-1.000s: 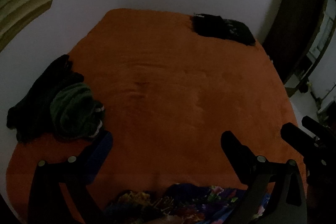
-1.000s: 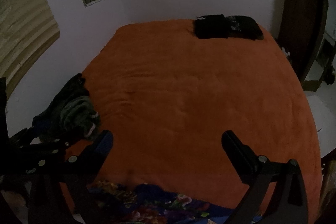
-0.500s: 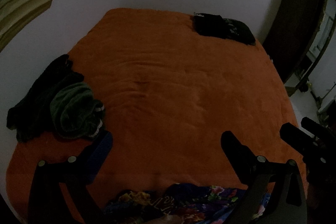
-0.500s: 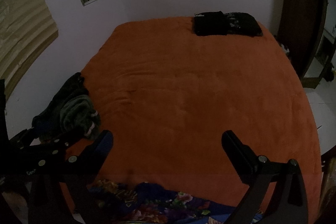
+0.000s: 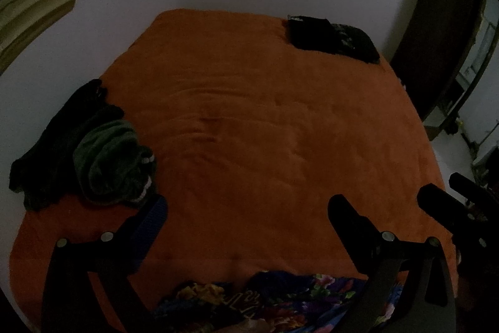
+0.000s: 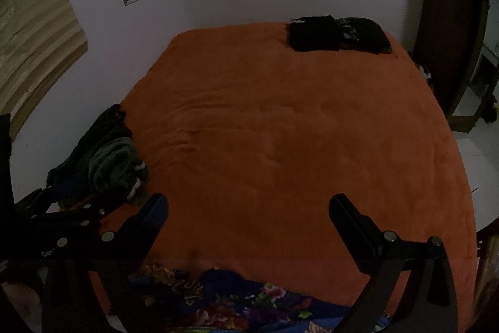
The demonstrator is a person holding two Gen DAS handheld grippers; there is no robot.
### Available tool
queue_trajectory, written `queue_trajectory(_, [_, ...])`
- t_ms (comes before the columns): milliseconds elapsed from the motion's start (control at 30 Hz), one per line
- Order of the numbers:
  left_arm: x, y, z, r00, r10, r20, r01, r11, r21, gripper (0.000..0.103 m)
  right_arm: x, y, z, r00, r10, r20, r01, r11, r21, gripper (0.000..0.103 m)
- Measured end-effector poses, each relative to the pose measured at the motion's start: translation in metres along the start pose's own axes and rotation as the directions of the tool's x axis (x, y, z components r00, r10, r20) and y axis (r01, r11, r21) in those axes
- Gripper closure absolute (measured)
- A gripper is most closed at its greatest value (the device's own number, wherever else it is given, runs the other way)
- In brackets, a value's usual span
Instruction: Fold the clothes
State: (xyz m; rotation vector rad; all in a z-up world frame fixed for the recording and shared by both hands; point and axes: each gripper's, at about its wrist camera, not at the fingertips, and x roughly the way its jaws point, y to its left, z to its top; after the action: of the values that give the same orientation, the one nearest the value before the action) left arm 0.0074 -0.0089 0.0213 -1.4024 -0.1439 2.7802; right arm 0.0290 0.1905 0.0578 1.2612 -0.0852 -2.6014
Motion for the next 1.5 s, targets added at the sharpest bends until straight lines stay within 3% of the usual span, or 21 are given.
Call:
queue_trajectory(167, [0.005, -0.003, 0.004, 0.999, 0.031, -0.007, -0.031, 1.0, 0.005, 0.001, 0.001, 0.0, 0.005, 1.0, -0.012, -0.016, 0.012, 1.0, 0.007, 0.0])
queue_trajectory(300, [0.006, 0.003, 0.008, 0.999, 0.041, -0.018, -0.042, 0.998, -0.042, 0.001, -0.001, 0.0, 0.015, 1.0, -0.019, -0.018, 0.02, 0.999, 0.032, 0.0])
queue_trajectory(433, [0.001, 0.012, 0.014, 1.0, 0.022, -0.016, -0.024, 0.996, -0.085, 0.001, -0.004, -0.002, 0.02, 1.0, -0.004, -0.013, 0.005, 0.998, 0.055, 0.0])
queue_trajectory(600, [-0.004, 0.023, 0.021, 0.998, -0.052, -0.021, 0.049, 0.989, -0.138, 0.001, -0.007, -0.003, 0.028, 0.999, 0.003, -0.037, -0.001, 0.999, 0.055, 0.0])
queue_trajectory(800, [-0.009, 0.043, 0.022, 0.998, -0.026, 0.05, 0.035, 0.984, -0.174, 0.001, -0.009, 0.003, 0.054, 0.998, -0.023, -0.056, 0.021, 0.999, -0.034, 0.0])
queue_trajectory(967, [-0.006, 0.069, 0.022, 0.996, -0.041, 0.073, 0.057, 0.97, -0.236, 0.001, -0.001, 0.033, 0.07, 0.999, -0.047, -0.012, 0.044, 0.982, -0.184, 0.0])
queue_trajectory(1033, [-0.003, 0.09, 0.021, 0.994, -0.082, 0.074, 0.101, 0.95, -0.295, 0.001, 0.005, 0.046, 0.075, 0.999, -0.036, 0.002, 0.035, 0.973, -0.229, 0.0])
queue_trajectory(1133, [0.005, 0.133, 0.02, 0.962, -0.25, 0.108, 0.271, 0.839, -0.472, 0.001, 0.015, 0.058, 0.081, 1.0, -0.011, 0.004, 0.012, 0.967, -0.254, 0.0])
queue_trajectory(1200, [0.005, 0.163, 0.015, 0.946, -0.275, 0.174, 0.324, 0.749, -0.577, 0.001, 0.022, 0.065, 0.085, 1.0, 0.007, -0.01, -0.009, 0.965, -0.261, 0.0])
queue_trajectory(1233, [0.004, 0.176, 0.015, 0.947, -0.259, 0.19, 0.321, 0.733, -0.6, 0.001, 0.025, 0.069, 0.086, 1.0, 0.016, -0.017, -0.02, 0.964, -0.264, 0.0])
queue_trajectory(1400, [-0.007, 0.227, 0.02, 0.966, -0.144, 0.216, 0.247, 0.765, -0.595, 0.001, 0.041, 0.098, 0.092, 0.998, 0.068, -0.006, -0.067, 0.958, -0.28, 0.0])
queue_trajectory(1500, [-0.012, 0.259, 0.017, 0.971, -0.108, 0.215, 0.221, 0.748, -0.626, 0.001, 0.05, 0.118, 0.095, 0.995, 0.1, 0.007, -0.094, 0.953, -0.289, 0.0])
